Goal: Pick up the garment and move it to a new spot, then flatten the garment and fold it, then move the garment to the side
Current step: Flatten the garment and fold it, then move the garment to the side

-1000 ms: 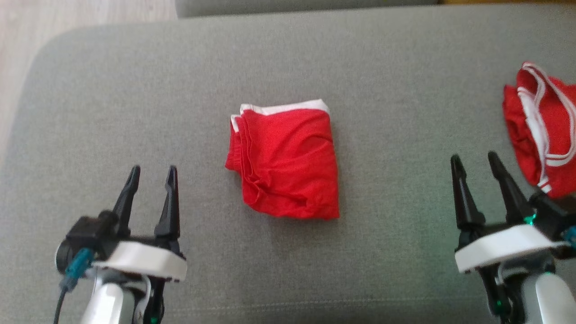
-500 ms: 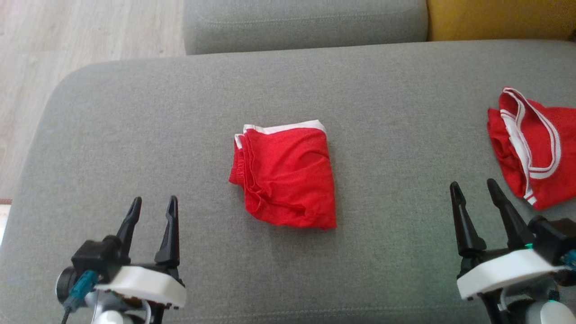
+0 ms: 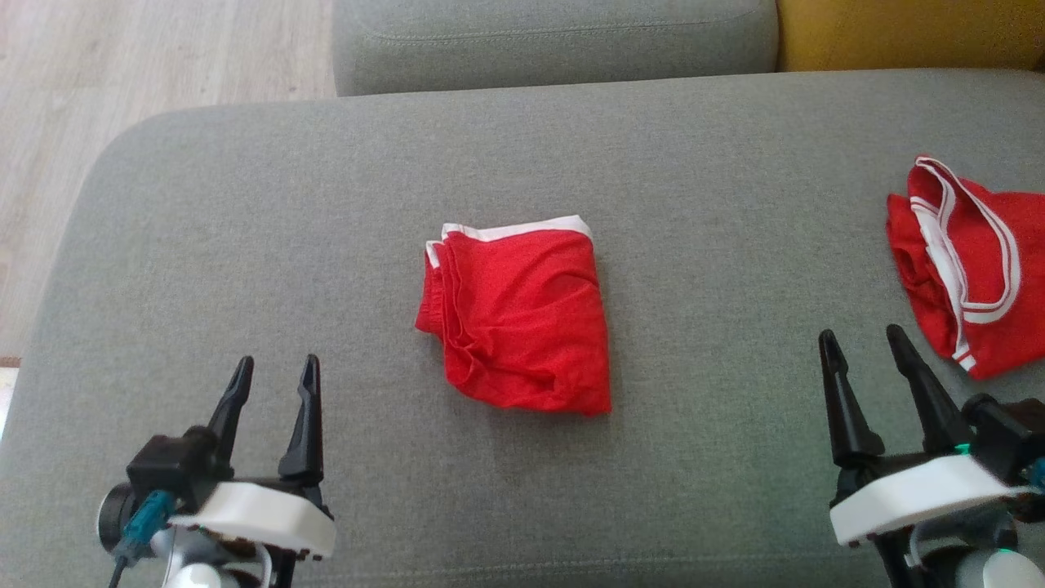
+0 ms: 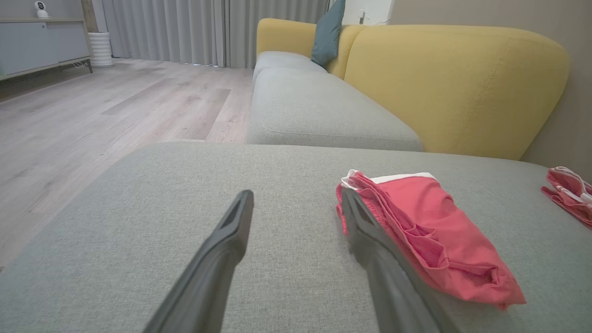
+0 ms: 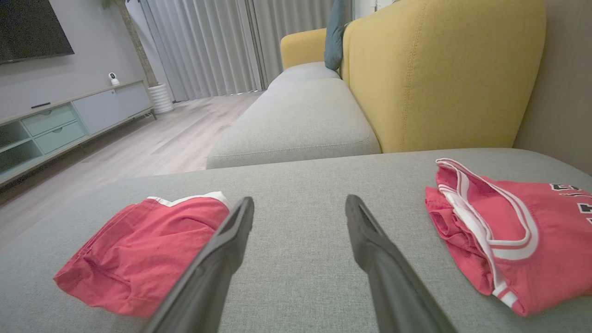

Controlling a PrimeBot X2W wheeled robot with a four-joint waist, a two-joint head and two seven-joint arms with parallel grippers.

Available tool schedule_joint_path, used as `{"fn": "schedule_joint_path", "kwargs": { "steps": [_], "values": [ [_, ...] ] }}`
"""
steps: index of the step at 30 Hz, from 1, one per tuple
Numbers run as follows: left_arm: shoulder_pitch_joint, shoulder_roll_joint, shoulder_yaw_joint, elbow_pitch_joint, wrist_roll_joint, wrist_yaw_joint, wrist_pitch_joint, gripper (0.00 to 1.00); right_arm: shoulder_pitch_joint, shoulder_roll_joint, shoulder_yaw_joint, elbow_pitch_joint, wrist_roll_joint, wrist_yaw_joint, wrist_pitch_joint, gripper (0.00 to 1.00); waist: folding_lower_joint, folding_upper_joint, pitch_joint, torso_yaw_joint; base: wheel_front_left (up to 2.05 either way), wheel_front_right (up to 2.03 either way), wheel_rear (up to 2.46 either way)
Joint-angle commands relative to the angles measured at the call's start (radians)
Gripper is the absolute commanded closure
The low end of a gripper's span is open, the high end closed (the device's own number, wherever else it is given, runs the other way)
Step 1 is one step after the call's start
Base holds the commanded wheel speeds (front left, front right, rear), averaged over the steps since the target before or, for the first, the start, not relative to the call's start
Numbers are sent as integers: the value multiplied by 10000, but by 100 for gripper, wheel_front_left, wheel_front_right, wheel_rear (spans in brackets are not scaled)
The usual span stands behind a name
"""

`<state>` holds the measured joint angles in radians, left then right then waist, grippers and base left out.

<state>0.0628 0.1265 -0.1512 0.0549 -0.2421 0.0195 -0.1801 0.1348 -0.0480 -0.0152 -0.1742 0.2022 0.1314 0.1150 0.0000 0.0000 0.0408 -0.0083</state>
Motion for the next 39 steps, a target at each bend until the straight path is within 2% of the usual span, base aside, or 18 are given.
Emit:
{"fn": "schedule_joint_path", "kwargs": {
  "steps": [1,11,20,26,30,31,35,39],
  "values": [
    [-365,196,281,-386,-94,80,-1,0,-224,-74,156,-417,-73,-7,22,0,0,0,12,0,0,0,0],
    [-519,305,197,-521,-7,163,-29,0,-291,-48,55,-364,-108,-7,60,0,0,0,153,105,0,0,0],
    [-1440,372,-115,-814,308,44,-264,0,-1126,-38,408,117,-155,-7,345,0,0,0,1158,871,0,0,0],
    [-2229,237,-298,-739,488,7,-553,0,-2394,-81,1261,1667,46,-7,363,0,0,0,1867,1574,0,0,0],
    [-2587,73,-401,-617,575,20,-702,0,-3141,-67,1669,3148,247,-7,338,0,0,0,2138,1938,0,0,0],
    [-2710,8,-451,-565,606,1,-749,0,-3440,-54,1707,3929,391,-7,378,0,0,0,2218,2073,0,0,0],
    [-2877,-114,-485,-494,621,-48,-799,0,-3850,-33,1770,5158,521,-7,670,0,0,0,2319,2267,0,0,0],
    [-2917,-199,-458,-528,656,-85,-811,0,-4003,-26,1987,5818,1013,-7,1058,0,0,0,2317,2317,0,0,0]
  ]
}}
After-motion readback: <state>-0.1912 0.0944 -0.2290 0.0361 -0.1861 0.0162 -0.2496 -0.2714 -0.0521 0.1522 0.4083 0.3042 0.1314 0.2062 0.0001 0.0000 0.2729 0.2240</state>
